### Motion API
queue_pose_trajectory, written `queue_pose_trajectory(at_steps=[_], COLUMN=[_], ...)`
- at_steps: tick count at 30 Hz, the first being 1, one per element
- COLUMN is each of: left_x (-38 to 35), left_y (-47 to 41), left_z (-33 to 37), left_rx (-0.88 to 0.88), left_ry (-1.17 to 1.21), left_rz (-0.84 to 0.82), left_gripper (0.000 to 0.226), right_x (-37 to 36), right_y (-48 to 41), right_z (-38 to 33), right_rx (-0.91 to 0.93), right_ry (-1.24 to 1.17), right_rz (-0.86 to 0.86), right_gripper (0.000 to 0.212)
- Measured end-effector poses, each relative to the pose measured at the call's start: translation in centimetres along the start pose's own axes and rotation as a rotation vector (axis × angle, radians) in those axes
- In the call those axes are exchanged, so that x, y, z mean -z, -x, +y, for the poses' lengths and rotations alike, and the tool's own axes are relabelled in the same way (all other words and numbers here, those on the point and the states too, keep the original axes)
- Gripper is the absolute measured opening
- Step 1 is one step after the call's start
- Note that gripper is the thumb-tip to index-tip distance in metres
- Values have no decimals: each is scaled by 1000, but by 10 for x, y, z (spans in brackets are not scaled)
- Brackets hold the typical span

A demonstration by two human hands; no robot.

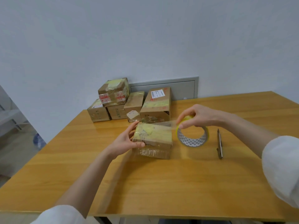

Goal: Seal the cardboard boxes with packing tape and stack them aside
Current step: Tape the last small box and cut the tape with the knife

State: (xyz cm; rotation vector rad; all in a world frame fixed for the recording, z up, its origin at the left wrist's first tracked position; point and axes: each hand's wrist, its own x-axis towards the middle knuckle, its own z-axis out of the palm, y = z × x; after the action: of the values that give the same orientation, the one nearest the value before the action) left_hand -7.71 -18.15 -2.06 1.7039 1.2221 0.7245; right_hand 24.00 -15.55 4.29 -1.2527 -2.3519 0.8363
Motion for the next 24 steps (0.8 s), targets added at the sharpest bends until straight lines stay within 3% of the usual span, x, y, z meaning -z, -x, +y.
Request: queue_pose_trajectory(at_steps=[6, 14, 19, 22, 24], left_x=[1, 1, -7, -30, -41], left_y=[-1, 6, 10, 6, 5], left_z=[-12, -15, 8, 16, 13], left_rx=[-13, 65, -140, -208, -165], left_ry=[5, -81, -745, -1115, -1208], left_rz=[-23, -19, 133, 87, 78], left_gripper=[86, 101, 107, 93, 79], right_x=[-16, -34, -44, -43, -45], right_y=[-3, -18, -22, -20, -18], right_z=[5, 7, 10, 11, 11], right_rx=[-28, -43, -38, -34, -34], right_ry=[-55, 173, 207, 203, 183], right_rz=[-89, -92, -79, -72, -59], right_gripper=[12, 22, 17, 18, 18])
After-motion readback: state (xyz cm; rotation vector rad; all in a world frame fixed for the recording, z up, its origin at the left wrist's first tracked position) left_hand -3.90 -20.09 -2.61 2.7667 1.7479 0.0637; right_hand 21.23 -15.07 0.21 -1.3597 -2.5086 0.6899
